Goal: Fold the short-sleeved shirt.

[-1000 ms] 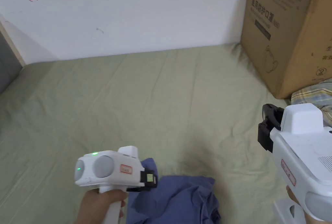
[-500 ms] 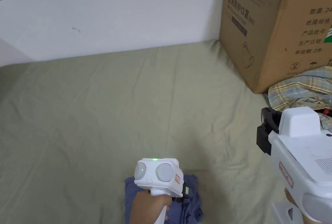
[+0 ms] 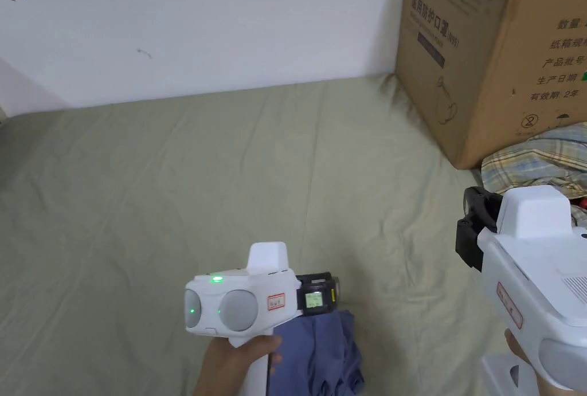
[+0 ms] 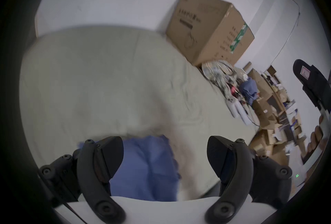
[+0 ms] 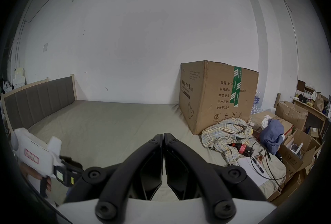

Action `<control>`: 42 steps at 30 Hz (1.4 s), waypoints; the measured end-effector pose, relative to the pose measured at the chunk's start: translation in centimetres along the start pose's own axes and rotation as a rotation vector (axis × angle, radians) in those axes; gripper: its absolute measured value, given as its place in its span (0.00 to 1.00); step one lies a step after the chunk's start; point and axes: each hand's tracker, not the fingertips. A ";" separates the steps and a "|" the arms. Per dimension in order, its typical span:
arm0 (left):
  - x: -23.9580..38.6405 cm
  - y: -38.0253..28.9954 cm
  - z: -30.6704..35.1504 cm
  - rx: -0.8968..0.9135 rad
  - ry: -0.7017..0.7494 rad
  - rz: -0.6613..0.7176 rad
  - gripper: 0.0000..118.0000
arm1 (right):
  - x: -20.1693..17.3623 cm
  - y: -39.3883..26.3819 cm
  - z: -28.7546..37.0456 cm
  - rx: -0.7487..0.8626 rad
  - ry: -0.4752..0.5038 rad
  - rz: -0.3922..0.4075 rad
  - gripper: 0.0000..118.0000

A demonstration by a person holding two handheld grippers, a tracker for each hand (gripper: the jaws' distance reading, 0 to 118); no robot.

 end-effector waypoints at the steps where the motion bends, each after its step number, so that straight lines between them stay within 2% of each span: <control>1: -0.4 -0.2 0.3 0.017 0.039 -0.032 0.85 | 0.0 0.0 0.0 0.001 0.002 0.000 0.01; 3: -1.2 -0.8 0.4 0.049 0.106 -0.058 0.84 | -0.1 0.1 0.0 0.002 0.006 -0.002 0.01; 5: -1.9 -1.5 0.9 0.076 0.127 -0.068 0.74 | -0.2 0.0 -0.1 0.000 0.008 -0.003 0.01; 6: -2.3 -2.0 0.8 0.093 0.124 -0.060 0.64 | -0.3 0.0 -0.1 -0.003 0.009 -0.002 0.01; 8: -3.3 -3.0 0.2 0.100 0.120 -0.042 0.29 | -0.3 -0.1 -0.1 -0.008 0.012 -0.002 0.01; 9: -3.6 -3.6 0.0 0.104 0.119 -0.041 0.16 | -0.3 -0.2 -0.1 -0.010 0.014 -0.001 0.01; 10: -3.6 -4.2 -0.2 0.104 0.125 -0.042 0.06 | -0.3 -0.3 -0.1 -0.013 0.011 0.001 0.01; 11: -3.6 -4.8 -0.3 0.110 0.131 -0.051 0.03 | -0.3 -0.3 -0.1 -0.016 0.010 0.002 0.01; 14: -4.0 -6.1 -1.6 0.087 0.134 -0.098 0.00 | -0.1 -0.5 -0.2 -0.022 0.007 -0.001 0.01; 17: -3.8 -7.3 -3.3 0.044 0.111 -0.090 0.00 | 0.1 -0.7 -0.4 -0.027 0.004 0.000 0.01; 25: 1.5 -10.0 -8.5 -0.120 0.054 -0.168 0.00 | 1.3 -1.5 -1.0 -0.056 -0.010 0.001 0.01; 28: 2.1 -11.2 -10.7 -0.127 0.063 -0.195 0.00 | 1.8 -1.9 -1.0 -0.067 -0.021 -0.002 0.01; 36: 5.0 -10.8 -11.0 -0.142 0.082 -0.261 0.00 | 3.1 -2.6 -0.7 -0.088 -0.059 -0.010 0.01; 42: 4.5 -9.6 -8.5 -0.079 0.053 -0.167 0.00 | 2.7 -2.2 -0.2 -0.081 -0.053 -0.009 0.01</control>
